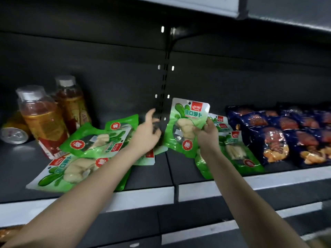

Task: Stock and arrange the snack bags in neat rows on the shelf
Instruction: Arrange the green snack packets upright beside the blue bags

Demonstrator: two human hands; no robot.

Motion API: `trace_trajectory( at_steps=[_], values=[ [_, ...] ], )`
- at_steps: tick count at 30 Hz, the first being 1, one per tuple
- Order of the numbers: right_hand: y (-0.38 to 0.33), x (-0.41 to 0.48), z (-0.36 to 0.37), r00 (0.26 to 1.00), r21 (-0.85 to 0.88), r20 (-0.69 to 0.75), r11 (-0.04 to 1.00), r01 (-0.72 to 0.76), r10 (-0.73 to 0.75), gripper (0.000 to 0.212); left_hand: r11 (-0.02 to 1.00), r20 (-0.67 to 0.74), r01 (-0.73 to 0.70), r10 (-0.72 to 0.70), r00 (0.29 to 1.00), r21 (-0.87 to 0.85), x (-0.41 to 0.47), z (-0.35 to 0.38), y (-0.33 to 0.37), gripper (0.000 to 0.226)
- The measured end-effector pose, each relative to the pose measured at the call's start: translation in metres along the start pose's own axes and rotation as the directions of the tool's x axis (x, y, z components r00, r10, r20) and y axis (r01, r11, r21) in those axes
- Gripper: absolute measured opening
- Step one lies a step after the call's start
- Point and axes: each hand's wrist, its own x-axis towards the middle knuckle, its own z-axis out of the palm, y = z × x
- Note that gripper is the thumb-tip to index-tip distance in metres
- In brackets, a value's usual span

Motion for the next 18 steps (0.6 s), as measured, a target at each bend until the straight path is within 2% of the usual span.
trace_trajectory(
  at_steps=[1, 2, 3, 4, 6, 12, 18],
  values=[
    [0.000, 0.000, -0.004, 0.999, 0.012, -0.035, 1.000, -0.009, 0.010, 0.031, 0.954, 0.094, -0.055, 0.028, 0.995, 0.296, 0.001, 0.006, 0.000, 0.054],
    [0.001, 0.001, -0.008, 0.998, 0.023, -0.059, 1.000, -0.012, 0.014, 0.030, 0.840, 0.201, -0.138, 0.035, 0.979, 0.524, 0.002, 0.011, -0.001, 0.048],
    [0.001, 0.002, -0.010, 0.997, 0.024, -0.076, 1.000, -0.014, 0.016, 0.031, 0.734, 0.297, -0.211, 0.013, 0.955, 0.645, 0.002, 0.015, -0.003, 0.045],
    [0.003, 0.003, -0.012, 0.996, 0.021, -0.083, 1.000, -0.016, 0.018, 0.032, 0.671, 0.358, -0.251, -0.024, 0.933, 0.698, 0.002, 0.019, -0.005, 0.046],
    [0.004, 0.005, -0.014, 0.996, 0.002, -0.084, 1.000, -0.015, 0.015, 0.033, 0.613, 0.371, -0.264, -0.051, 0.927, 0.744, 0.001, 0.024, -0.011, 0.048],
    [0.001, 0.004, -0.008, 0.998, -0.084, -0.047, 0.996, 0.026, -0.030, 0.038, 0.520, 0.287, -0.233, -0.026, 0.958, 0.822, -0.003, 0.012, -0.016, 0.044],
    [0.012, 0.008, 0.018, 0.998, -0.207, 0.050, 0.977, 0.044, -0.034, 0.039, 0.448, 0.271, -0.181, -0.145, 0.952, 0.876, -0.003, -0.003, -0.023, 0.035]
  ],
)
